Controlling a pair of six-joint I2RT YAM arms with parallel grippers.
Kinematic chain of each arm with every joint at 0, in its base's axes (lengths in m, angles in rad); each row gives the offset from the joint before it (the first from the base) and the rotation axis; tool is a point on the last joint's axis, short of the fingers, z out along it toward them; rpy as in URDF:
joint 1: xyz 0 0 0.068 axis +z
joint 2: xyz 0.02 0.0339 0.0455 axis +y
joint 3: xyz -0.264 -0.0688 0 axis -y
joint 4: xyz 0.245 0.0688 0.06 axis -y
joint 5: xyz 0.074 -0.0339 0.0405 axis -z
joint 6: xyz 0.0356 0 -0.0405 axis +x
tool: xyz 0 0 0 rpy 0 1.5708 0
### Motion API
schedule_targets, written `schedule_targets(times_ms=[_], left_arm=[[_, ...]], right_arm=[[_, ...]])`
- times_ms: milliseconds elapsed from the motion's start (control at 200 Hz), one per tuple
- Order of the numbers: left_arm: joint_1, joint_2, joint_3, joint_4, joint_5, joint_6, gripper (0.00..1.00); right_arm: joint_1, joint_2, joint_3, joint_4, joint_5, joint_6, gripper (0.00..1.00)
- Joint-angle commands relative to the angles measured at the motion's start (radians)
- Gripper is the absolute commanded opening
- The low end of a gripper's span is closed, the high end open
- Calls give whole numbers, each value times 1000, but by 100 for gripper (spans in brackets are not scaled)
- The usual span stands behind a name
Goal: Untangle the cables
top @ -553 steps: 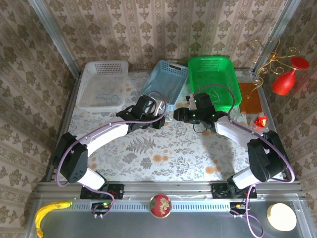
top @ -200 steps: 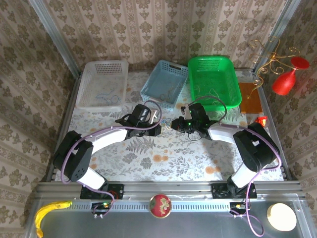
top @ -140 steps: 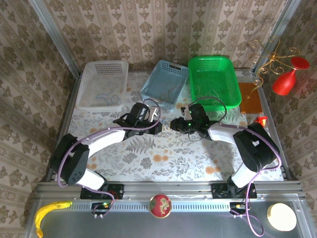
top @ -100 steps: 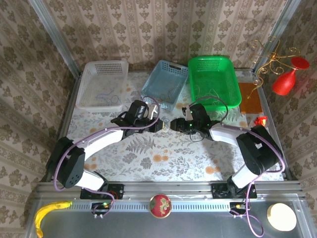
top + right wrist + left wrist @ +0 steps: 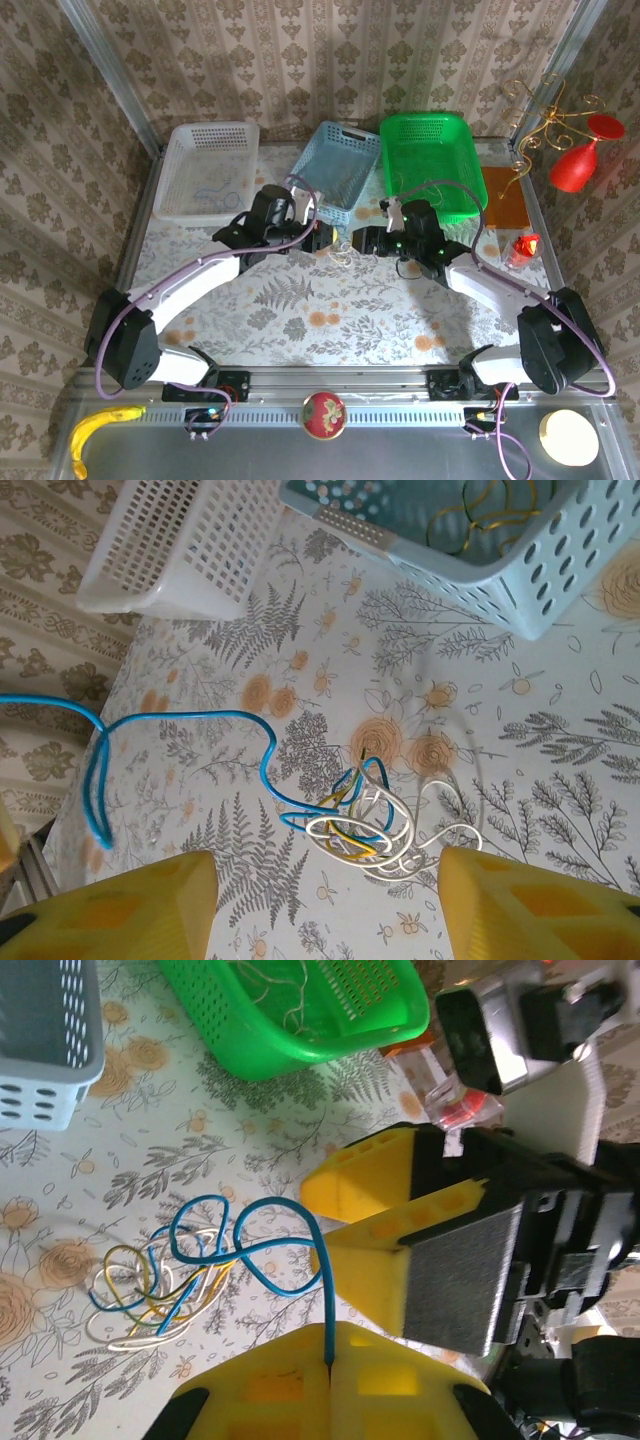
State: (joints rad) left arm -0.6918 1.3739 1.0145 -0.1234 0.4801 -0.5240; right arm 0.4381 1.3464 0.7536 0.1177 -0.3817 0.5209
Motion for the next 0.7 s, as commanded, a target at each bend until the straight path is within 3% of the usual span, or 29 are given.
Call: schedule_targets(times_ms=[0, 330, 695], left_arm=[[6, -44, 48, -10, 39, -23, 0], [4, -67, 83, 2, 55, -59, 0], [-4, -84, 91, 58, 69, -114, 0]], right_arm=[[-1, 31, 32, 84, -44, -43, 62], [28, 110, 33, 272, -54, -28, 63], [49, 209, 94, 388, 40, 8, 63]])
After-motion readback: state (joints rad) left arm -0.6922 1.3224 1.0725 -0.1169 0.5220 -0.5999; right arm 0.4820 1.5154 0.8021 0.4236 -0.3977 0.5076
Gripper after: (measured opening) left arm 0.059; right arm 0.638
